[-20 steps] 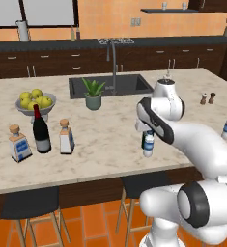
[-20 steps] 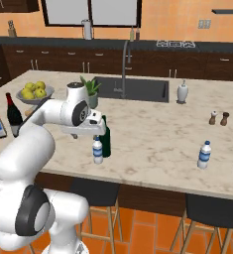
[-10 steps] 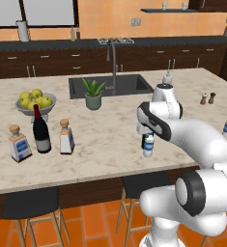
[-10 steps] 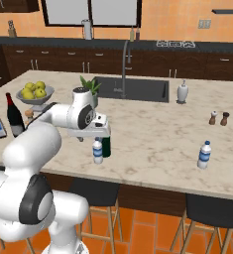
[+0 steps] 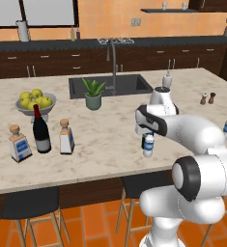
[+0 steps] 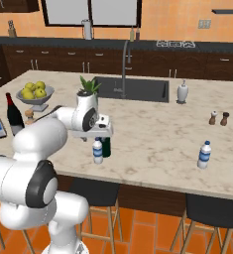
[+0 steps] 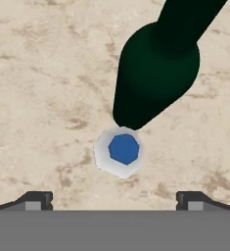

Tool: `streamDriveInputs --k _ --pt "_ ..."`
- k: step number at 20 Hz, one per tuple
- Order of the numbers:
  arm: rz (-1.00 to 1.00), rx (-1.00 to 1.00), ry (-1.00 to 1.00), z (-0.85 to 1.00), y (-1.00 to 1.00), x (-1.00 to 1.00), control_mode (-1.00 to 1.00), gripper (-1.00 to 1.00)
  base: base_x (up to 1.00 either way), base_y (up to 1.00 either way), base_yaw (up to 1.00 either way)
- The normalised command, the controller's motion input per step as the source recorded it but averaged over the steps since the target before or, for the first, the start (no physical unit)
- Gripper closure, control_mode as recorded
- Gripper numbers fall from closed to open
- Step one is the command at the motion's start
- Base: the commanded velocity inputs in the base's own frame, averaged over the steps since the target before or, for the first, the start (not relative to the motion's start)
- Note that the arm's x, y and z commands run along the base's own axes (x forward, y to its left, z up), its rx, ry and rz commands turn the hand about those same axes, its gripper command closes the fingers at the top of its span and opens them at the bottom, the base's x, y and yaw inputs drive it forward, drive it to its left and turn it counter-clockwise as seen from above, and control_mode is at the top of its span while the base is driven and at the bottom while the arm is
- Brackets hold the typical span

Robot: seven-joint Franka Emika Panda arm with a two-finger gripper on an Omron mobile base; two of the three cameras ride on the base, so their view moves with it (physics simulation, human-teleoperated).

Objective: Move the plastic bottles in the middle to the plastics group, and the glass bottles in the middle to the glass group.

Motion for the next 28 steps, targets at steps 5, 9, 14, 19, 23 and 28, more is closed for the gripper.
streamDriveInputs --k 5,9,14,19,23,28 --pt "0.00 0.00 -0.05 -0.09 0.00 0.26 -1.00 -1.00 0.00 0.00 0.00" --pt "0.00 0.00 -0.02 -0.05 0.00 0.00 -1.00 -1.00 0.00 0.00 0.00" --pt "0.00 0.00 -0.03 -0.22 0.00 0.00 -1.00 -1.00 0.00 0.00 0.00" --pt "0.00 0.00 -0.03 -0.22 0.00 0.00 -1.00 -1.00 0.00 0.00 0.00" --pt "0.00 0.00 -0.03 -0.07 0.00 0.01 -1.00 -1.00 0.00 0.00 0.00" --pt "0.00 0.00 0.00 0.00 0.00 0.06 -1.00 -1.00 0.00 0.00 0.00"
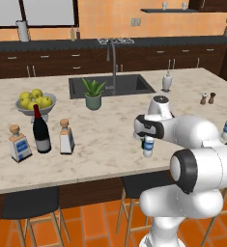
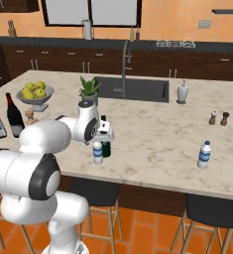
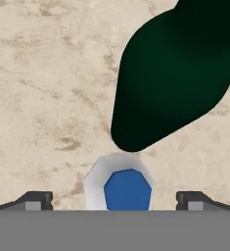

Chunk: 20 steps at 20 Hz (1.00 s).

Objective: Move the plastic bottles in the middle to the plastics group, and the glass bottles in the middle to the glass group.

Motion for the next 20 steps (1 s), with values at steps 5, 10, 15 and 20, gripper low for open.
streamDriveInputs --k 5,10,15,20 --pt "0.00 0.00 0.00 0.00 -0.01 0.17 -1.00 -1.00 0.00 0.00 0.00" --pt "0.00 0.01 0.00 -0.02 -0.01 0.12 -1.00 -1.00 0.00 0.00 0.00" --pt "0.00 0.00 0.00 -0.01 0.00 0.00 -1.00 1.00 0.00 0.00 0.00" --pt "0.00 0.00 0.00 0.00 0.00 0.00 -1.00 1.00 0.00 0.00 0.00"
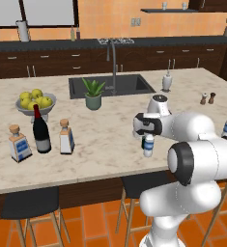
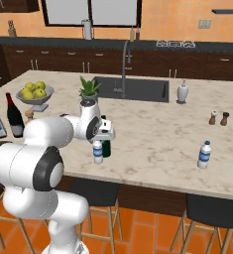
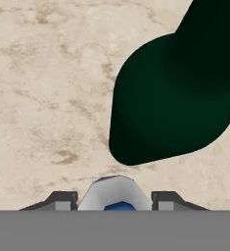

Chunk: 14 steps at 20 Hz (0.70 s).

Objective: Move the plastic bottles in the middle to the plastics group, and the glass bottles in the middle to the glass group.

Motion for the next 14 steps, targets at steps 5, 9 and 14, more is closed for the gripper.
streamDriveInputs --k 5,9,14 --pt "0.00 0.00 0.00 0.00 0.00 -0.04 -1.00 1.00 0.00 0.00 0.00" --pt "-0.08 0.00 -0.01 0.10 -0.31 -0.46 -1.00 1.00 0.00 0.00 0.00" --pt "-0.15 0.00 0.00 0.29 -0.62 -0.35 -1.00 1.00 0.00 0.00 0.00"
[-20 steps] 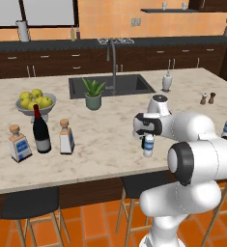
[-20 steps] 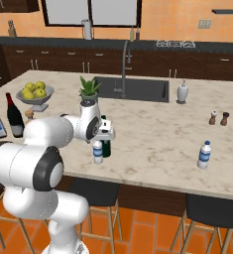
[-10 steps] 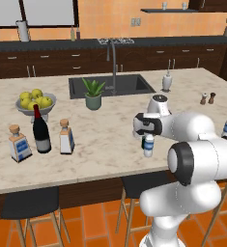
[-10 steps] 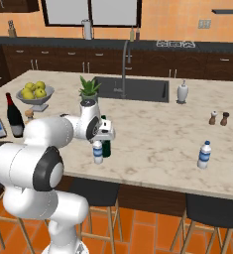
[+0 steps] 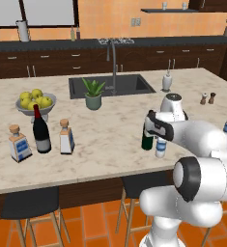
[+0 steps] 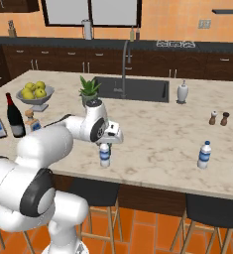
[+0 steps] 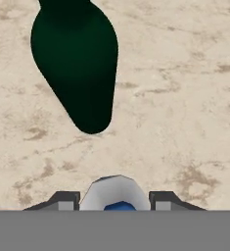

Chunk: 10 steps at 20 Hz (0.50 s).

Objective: Move the plastic bottles in the middle to the plastics group, and the glass bottles in the middle to the glass group.

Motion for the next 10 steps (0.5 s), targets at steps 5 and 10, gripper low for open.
streamDriveInputs --k 5,10 --pt "-0.14 0.00 0.03 0.29 -0.84 -0.02 -1.00 1.00 0.00 0.00 0.00" --pt "-0.12 0.00 0.01 0.27 -0.98 0.04 -1.00 1.00 0.00 0.00 0.00"
